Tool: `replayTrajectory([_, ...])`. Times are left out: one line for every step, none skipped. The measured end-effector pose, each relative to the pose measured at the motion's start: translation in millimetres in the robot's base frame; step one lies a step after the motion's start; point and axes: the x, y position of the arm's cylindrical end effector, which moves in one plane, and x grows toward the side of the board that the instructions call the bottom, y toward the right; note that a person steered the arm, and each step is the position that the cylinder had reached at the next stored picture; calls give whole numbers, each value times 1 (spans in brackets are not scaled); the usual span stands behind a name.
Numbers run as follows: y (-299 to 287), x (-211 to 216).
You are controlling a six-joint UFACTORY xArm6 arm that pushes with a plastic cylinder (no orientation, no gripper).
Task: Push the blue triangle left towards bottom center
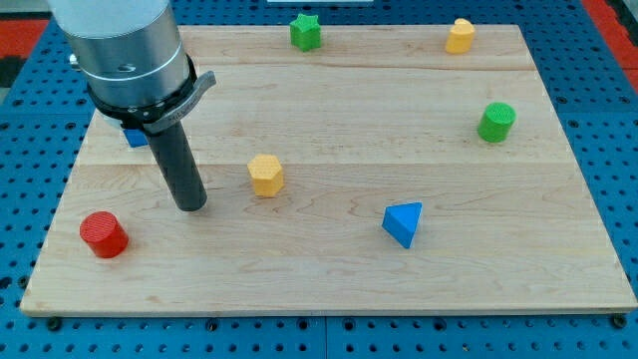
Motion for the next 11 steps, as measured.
replayTrajectory([39, 17])
replayTrajectory([64, 15])
replayTrajectory([71, 6])
replayTrajectory([111, -21])
replayTrajectory([151, -40])
replayTrajectory([151, -41])
replayTrajectory([151, -51])
replayTrajectory([151, -57])
replayTrajectory([151, -61])
replayTrajectory([151, -64])
replayTrajectory([151, -64])
